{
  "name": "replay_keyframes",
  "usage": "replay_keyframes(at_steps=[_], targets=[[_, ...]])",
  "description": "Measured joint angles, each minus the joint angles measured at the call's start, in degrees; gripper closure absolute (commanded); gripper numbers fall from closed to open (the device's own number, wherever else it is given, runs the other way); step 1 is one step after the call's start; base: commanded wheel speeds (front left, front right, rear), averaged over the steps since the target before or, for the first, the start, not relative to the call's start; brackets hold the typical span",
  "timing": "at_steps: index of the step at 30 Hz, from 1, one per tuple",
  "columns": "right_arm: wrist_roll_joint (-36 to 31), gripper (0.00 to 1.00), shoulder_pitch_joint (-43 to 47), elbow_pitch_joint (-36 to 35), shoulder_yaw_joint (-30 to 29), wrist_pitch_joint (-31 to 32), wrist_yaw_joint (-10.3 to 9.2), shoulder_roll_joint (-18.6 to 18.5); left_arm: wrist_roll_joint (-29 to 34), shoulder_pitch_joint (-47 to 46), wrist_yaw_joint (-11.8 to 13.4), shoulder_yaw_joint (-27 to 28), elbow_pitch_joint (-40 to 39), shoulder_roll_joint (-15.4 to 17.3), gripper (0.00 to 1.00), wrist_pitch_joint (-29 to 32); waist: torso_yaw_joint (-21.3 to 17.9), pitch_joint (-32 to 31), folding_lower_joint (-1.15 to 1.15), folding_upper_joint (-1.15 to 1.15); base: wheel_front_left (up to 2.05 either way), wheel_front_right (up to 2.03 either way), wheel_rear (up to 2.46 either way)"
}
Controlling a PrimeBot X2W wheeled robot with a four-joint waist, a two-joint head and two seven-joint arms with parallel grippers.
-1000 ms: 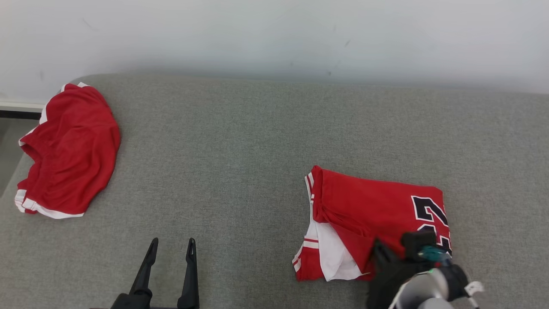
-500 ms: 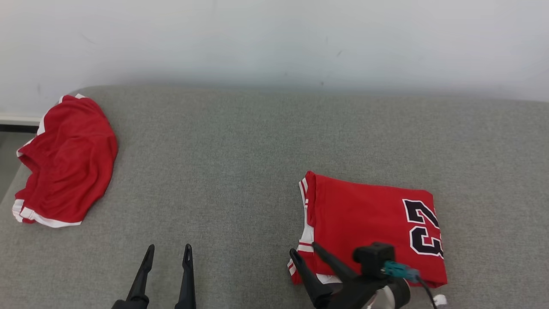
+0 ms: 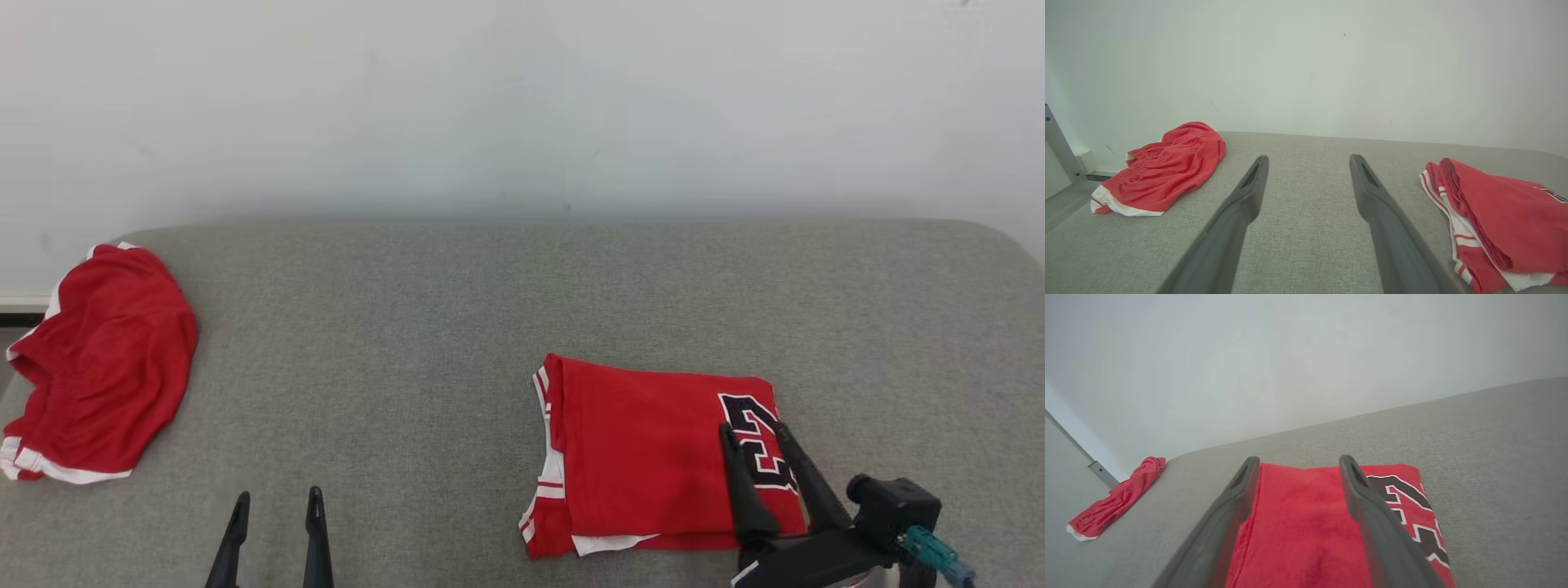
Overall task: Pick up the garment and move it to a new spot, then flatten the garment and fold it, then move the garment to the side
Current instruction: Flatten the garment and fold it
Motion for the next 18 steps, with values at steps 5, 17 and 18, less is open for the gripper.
replay_keyframes(at_steps=[5, 17, 18], targets=[[-4.75, 0.0, 0.1, 1.03, -5.71, -0.88, 0.0, -0.55, -0.27, 0.05, 0.31, 1.27, 0.26, -0.01, 0.0, 0.0, -1.22, -0.67, 0.0, 0.0, 0.0, 0.0, 0.0], [-8.25, 0.0, 1.77, 4.9, -10.09, -3.32, 0.0, -3.75, -2.27, 1.24, 0.99, 5.05, 5.54, -0.01, 0.0, 0.0, -3.7, -1.86, 0.0, 0.0, 0.0, 0.0, 0.0], [-8.25, 0.0, 2.19, 5.2, -10.06, -3.57, 0.0, -3.68, -2.27, 1.3, 0.96, 5.24, 5.8, -0.02, 0.0, 0.0, -3.83, -1.98, 0.0, 0.0, 0.0, 0.0, 0.0]])
